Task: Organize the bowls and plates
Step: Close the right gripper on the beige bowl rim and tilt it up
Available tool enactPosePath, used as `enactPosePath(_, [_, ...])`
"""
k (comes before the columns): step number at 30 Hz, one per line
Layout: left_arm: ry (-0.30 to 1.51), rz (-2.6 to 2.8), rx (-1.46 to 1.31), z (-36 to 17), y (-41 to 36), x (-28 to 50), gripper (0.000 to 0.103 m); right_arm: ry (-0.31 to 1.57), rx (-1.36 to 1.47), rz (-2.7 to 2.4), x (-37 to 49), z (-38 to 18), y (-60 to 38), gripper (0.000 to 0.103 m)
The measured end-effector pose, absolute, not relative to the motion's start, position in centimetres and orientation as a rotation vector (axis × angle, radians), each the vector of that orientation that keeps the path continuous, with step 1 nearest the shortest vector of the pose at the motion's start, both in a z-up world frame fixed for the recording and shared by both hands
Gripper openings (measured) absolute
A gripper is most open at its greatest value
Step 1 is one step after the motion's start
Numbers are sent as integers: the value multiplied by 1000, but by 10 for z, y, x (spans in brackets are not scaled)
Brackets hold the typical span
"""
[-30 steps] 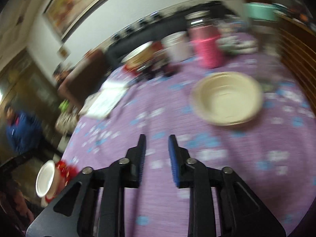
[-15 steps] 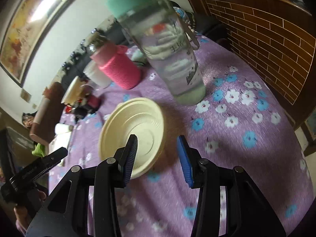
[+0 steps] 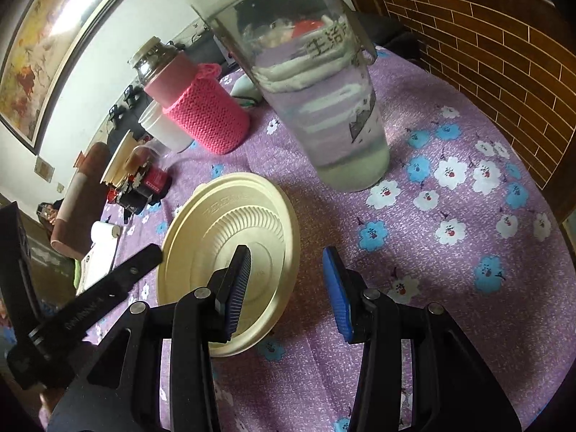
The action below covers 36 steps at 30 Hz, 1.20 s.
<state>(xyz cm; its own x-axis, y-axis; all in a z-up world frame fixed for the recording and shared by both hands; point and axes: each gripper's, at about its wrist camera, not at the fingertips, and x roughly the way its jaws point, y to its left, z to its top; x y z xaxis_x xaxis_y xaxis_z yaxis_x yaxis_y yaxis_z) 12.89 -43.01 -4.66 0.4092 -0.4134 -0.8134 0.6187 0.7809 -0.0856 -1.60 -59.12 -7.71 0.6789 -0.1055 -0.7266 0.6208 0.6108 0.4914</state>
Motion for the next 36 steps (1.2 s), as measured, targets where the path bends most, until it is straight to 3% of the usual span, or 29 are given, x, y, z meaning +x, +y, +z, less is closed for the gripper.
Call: enactPosePath(36, [912,-705,233,-79,-446,129,75,709,795,-523,-8,-96,-594,41])
